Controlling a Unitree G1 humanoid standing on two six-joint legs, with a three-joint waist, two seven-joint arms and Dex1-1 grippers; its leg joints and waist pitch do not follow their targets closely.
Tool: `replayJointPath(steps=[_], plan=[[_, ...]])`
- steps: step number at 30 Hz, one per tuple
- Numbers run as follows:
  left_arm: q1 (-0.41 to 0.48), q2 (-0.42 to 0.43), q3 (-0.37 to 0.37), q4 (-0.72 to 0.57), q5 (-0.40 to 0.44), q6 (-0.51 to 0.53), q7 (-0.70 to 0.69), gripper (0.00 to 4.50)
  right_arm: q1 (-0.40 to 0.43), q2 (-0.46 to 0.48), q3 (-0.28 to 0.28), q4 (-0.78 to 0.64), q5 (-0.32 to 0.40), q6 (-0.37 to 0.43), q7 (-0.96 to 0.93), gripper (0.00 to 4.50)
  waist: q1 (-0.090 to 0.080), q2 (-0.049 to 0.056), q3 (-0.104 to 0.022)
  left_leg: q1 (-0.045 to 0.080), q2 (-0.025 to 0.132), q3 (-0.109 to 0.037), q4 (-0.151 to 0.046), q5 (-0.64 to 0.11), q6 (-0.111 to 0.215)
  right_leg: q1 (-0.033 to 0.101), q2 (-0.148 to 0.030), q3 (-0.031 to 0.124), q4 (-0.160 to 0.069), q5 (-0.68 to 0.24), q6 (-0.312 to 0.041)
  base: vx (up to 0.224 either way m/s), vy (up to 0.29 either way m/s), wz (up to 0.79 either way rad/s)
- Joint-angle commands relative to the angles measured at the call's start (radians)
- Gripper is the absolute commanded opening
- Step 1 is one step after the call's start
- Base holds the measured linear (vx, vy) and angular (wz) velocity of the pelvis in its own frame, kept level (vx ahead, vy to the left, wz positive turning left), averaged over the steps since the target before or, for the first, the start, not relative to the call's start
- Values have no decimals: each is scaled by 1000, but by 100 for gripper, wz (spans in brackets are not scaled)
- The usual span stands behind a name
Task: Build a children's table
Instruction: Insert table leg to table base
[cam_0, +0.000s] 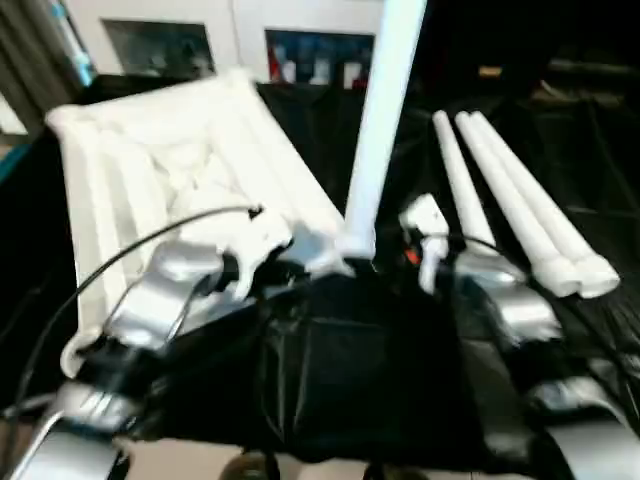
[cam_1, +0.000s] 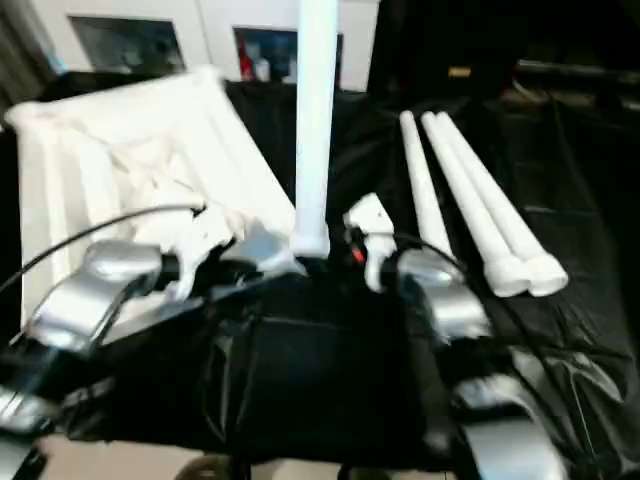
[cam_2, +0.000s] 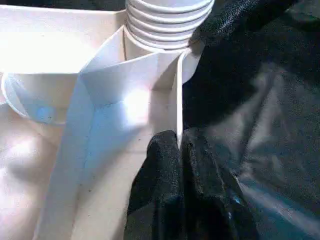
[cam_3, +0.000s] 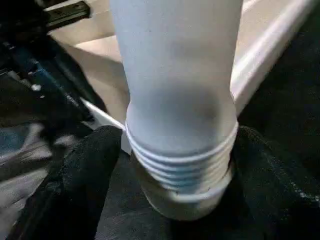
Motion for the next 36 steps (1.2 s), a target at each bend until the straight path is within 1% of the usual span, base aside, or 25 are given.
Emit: replayJointPath(steps=[1, 2, 4, 6, 7, 9, 13, 14, 15, 21, 22, 23, 25, 26, 30, 32, 33, 34, 36], plan=[[0, -11, -6, -60, -66, -49, -67, 0, 24, -13, 32, -57, 13, 11, 63, 374, 0, 6, -79, 33, 69, -29, -50, -58, 113, 52, -88, 47, -44, 136, -308, 0, 0, 0], [5, -8, -3, -63, -69, -52, -76, 0, 29, -19, 33, -70, 16, 12, 68, 374, 2, 6, -82, 34, 69, -29, -48, -47, 116, 52, -88, 48, -41, 152, -307, 0, 0, 0], [16, 0, -1, -66, -73, -53, -89, 0, 37, -26, 33, -89, 25, 11, 82, 374, 3, 6, -83, 32, 68, -29, -46, -42, 121, 52, -87, 47, -39, 159, -310, 0, 0, 0], [19, 3, -3, -65, -72, -57, -92, 0, 39, -27, 34, -96, 28, 9, 87, 374, 3, 6, -82, 32, 68, -29, -46, -48, 122, 51, -88, 47, -39, 153, -311, 0, 0, 0], [24, 7, -5, -64, -72, -63, -95, 0, 42, -29, 36, -103, 32, 10, 92, 374, 3, 6, -82, 32, 69, -30, -46, -61, 118, 51, -89, 47, -41, 129, -310, 0, 0, 0], [28, 11, -8, -63, -73, -69, -98, 0, 46, -29, 37, -110, 33, 17, 96, 374, 3, 6, -83, 32, 69, -30, -46, -65, 113, 53, -89, 47, -41, 117, -309, 0, 0, 0], [33, 15, -9, -61, -71, -74, -109, 0, 54, -26, 40, -121, 39, 35, 101, 374, 4, 6, -84, 32, 68, -31, -43, -54, 113, 52, -88, 47, -38, 126, -308, 0, 0, 0], [34, 17, -10, -61, -71, -75, -111, 0, 56, -25, 41, -123, 41, 41, 103, 358, 4, 6, -84, 31, 67, -31, -43, -53, 114, 52, -87, 47, -37, 128, -308, 0, 0, 0], [34, 18, -11, -61, -72, -76, -112, 0, 57, -25, 42, -124, 41, 45, 103, 358, 4, 6, -84, 31, 68, -31, -43, -57, 113, 51, -88, 47, -38, 121, -308, 0, 0, 0], [35, 21, -13, -60, -73, -77, -115, 0, 71, -26, 48, -126, 49, 72, 118, 308, 5, 7, -80, 33, 68, -32, -46, -115, 80, 50, -89, 49, -45, 31, -301, 0, 0, 0], [35, 22, -14, -58, -73, -78, -116, 0, 74, -23, 46, -125, 54, 76, 117, 304, 5, 10, -81, 32, 68, -33, -46, -120, 74, 50, -90, 49, -46, 25, -299, 0, 0, 0], [36, 24, -14, -57, -74, -78, -122, 0, 81, -20, 44, -123, 65, 88, 117, 302, 5, 11, -82, 33, 67, -34, -46, -120, 69, 50, -90, 49, -44, 30, -300, 0, 0, 0], [36, 25, -13, -57, -74, -77, -124, 0, 83, -19, 44, -123, 70, 94, 118, 298, 6, 10, -84, 32, 66, -34, -44, -112, 70, 51, -89, 49, -42, 49, -302, 0, 0, 0], [37, 29, -14, -59, -76, -74, -133, 0, 87, -20, 44, -120, 76, 105, 126, 298, 6, 11, -85, 32, 66, -34, -43, -106, 71, 52, -90, 49, -40, 59, -304, 0, 0, 0], [41, 37, -18, -68, -85, -63, -157, 0, 92, -26, 55, -102, 74, 129, 146, 296, 8, 11, -87, 31, 65, -33, -39, -87, 86, 52, -88, 47, -35, 105, -312, 0, 0, 0], [44, 41, -20, -75, -94, -54, -171, 0, 92, -30, 63, -91, 71, 145, 153, 296, 9, 12, -87, 31, 65, -33, -39, -91, 86, 53, -89, 46, -36, 97, -315, 0, 0, 0], [44, 42, -21, -77, -95, -52, -174, 0, 92, -32, 66, -87, 69, 149, 155, 296, 10, 12, -87, 30, 65, -34, -40, -95, 83, 53, -89, 46, -37, 87, -314, 0, 0, 0], [50, 49, -26, -90, -103, -41, -192, 0, 86, -36, 80, -61, 53, 164, 156, 296, 9, 14, -82, 30, 65, -34, -42, -106, 79, 50, -88, 46, -38, 77, -314, 0, 0, 0], [57, 56, -32, -103, -108, -30, -206, 0, 80, -39, 92, -35, 37, 167, 154, 296, 7, 15, -75, 31, 67, -34, -45, -128, 72, 48, -89, 48, -42, 50, -312, 0, 0, 0]])
